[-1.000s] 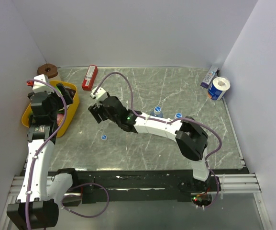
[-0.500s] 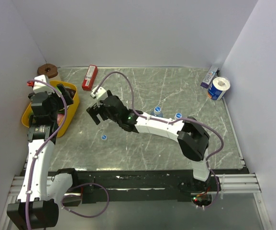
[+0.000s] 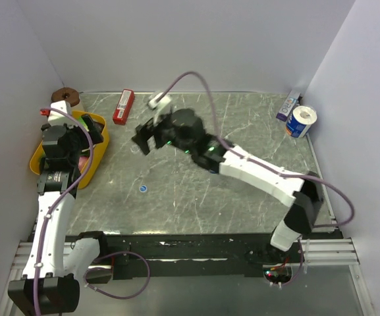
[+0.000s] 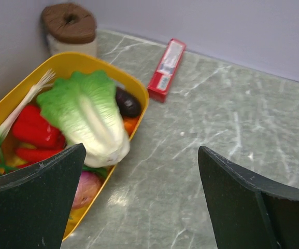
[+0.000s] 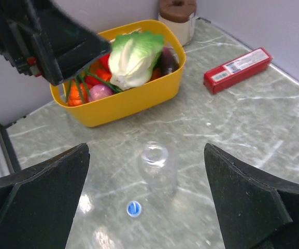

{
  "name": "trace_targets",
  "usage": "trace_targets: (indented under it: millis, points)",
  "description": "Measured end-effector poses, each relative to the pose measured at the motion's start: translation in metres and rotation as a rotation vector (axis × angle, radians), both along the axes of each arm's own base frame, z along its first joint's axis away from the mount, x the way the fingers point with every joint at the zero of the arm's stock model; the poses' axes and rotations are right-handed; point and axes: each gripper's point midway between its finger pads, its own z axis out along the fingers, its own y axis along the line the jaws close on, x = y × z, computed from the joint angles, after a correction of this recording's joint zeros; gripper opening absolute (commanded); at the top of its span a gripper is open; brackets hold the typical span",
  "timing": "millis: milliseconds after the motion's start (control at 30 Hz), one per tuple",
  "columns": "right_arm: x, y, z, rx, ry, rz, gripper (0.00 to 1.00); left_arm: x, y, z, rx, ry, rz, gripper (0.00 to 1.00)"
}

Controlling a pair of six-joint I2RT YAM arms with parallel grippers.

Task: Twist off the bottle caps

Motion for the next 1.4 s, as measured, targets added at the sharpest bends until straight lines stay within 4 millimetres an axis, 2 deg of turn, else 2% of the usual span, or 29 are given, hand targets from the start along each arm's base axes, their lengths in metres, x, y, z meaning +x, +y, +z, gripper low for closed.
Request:
trace_targets:
  millis: [67,200,267,300,333,367,433,533,567,700,800,900,1233,1400]
  points:
    - [0.007,-0.024,0.016,0.014,0.019,-0.013,0.95,0.001,-0.010,0.012,0.005,-0.025,-0.039,0.96]
    - [0.029,-0.106,0.041,0.027,0.060,-0.134,0.90,0.005,-0.054,0.058,0.015,-0.126,-0.186,0.96]
    - [0.029,-0.141,0.045,0.016,0.069,-0.201,0.87,0.008,-0.092,0.085,0.015,-0.170,-0.292,0.96]
    - [0.023,-0.157,0.045,0.000,0.078,-0.227,0.81,0.009,-0.117,0.097,0.011,-0.191,-0.362,0.96]
    - [0.016,-0.169,0.045,-0.017,0.089,-0.242,0.79,0.012,-0.133,0.107,0.011,-0.208,-0.406,0.96]
    - [0.009,-0.178,0.045,-0.031,0.099,-0.252,0.77,0.009,-0.166,0.114,0.001,-0.220,-0.507,0.96]
    - [0.000,-0.192,0.042,-0.057,0.119,-0.267,0.72,0.009,-0.207,0.113,-0.021,-0.220,-0.640,0.96]
    - [-0.004,-0.212,0.026,-0.118,0.173,-0.303,0.68,0.007,-0.245,0.091,-0.086,-0.180,-0.783,0.96]
    - [-0.004,-0.216,0.018,-0.138,0.193,-0.314,0.68,0.006,-0.252,0.082,-0.102,-0.162,-0.813,0.96]
    - [-0.005,-0.226,-0.030,-0.242,0.301,-0.335,0.67,0.003,-0.271,0.052,-0.139,-0.084,-0.894,0.96]
    - [-0.005,-0.228,-0.060,-0.305,0.367,-0.339,0.66,0.001,-0.275,0.047,-0.135,-0.074,-0.916,0.96]
    - [0.000,-0.230,-0.079,-0.339,0.415,-0.348,0.65,-0.003,-0.277,0.050,-0.124,-0.087,-0.928,0.96]
    - [0.014,-0.235,-0.102,-0.359,0.481,-0.372,0.60,-0.005,-0.274,0.048,-0.077,-0.091,-0.933,0.96]
    - [0.012,-0.235,-0.110,-0.358,0.511,-0.367,0.55,-0.005,-0.272,0.050,-0.073,-0.098,-0.927,0.96]
